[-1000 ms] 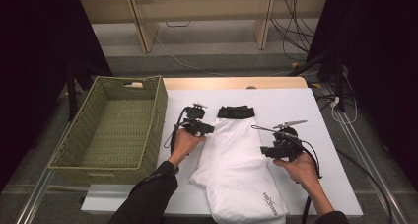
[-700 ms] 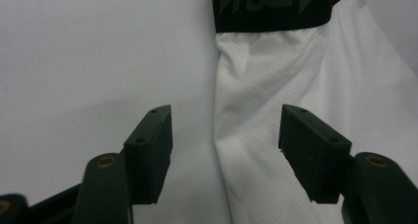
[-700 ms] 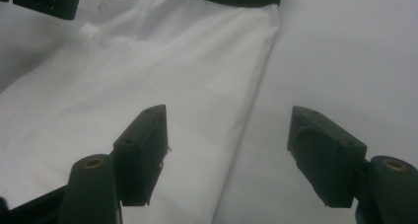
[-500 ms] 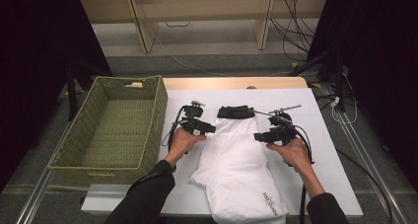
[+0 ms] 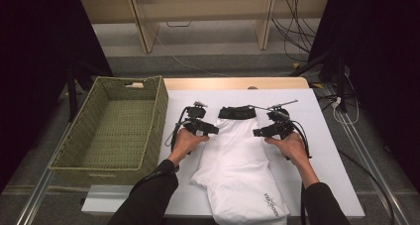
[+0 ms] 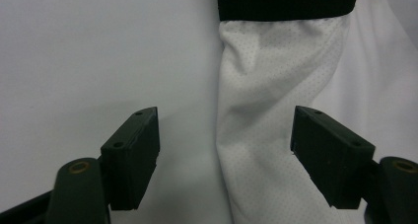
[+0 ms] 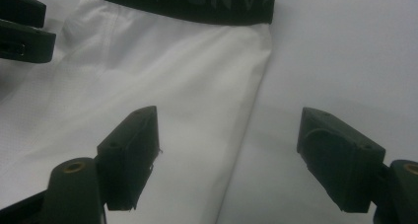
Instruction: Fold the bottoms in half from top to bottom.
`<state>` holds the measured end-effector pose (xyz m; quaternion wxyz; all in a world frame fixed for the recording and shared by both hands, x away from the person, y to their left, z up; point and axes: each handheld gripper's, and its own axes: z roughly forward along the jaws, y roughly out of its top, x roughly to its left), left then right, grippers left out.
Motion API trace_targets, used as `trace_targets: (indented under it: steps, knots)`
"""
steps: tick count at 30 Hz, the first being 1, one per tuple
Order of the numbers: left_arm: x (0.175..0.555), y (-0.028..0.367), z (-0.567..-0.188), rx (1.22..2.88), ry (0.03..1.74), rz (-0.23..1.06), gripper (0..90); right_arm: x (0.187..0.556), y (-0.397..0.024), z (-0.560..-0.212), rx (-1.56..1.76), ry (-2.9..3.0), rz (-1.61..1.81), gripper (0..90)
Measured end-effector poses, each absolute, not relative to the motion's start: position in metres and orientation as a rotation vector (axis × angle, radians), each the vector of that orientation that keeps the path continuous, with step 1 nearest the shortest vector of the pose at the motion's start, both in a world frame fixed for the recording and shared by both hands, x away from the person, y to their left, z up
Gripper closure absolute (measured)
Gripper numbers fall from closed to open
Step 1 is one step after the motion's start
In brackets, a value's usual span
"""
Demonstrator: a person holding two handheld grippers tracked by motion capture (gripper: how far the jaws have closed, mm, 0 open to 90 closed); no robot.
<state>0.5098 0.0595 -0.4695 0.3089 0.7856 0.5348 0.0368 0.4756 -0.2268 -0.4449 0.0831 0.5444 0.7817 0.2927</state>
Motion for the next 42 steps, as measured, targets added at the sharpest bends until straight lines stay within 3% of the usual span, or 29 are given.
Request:
trace_targets:
  steps: [9, 15, 19, 22, 23, 42]
  knots:
    - [0.516, 0.051, -0.474, 2.090, 1.414, 0.096, 27.7, 0.478, -0.228, -0.443, 1.628, 2.335, 0.884, 25.6]
    - [0.517, 0.042, -0.473, 2.099, 1.390, 0.098, 36.3, 0.476, -0.231, -0.442, 1.631, 2.329, 0.885, 26.4]
    - [0.515, 0.037, -0.473, 2.115, 1.363, 0.078, 59.1, 0.477, -0.232, -0.442, 1.634, 2.334, 0.889, 27.0]
    - [0.511, 0.034, -0.472, 2.145, 1.325, 0.100, 83.4, 0.477, -0.232, -0.443, 1.642, 2.336, 0.894, 27.7]
    - [0.510, 0.034, -0.471, 2.144, 1.318, 0.091, 85.9, 0.477, -0.231, -0.443, 1.642, 2.337, 0.887, 28.0]
    - [0.511, 0.044, -0.467, 2.127, 1.323, 0.069, 87.3, 0.515, -0.212, -0.459, 1.805, 2.346, 0.745, 46.4]
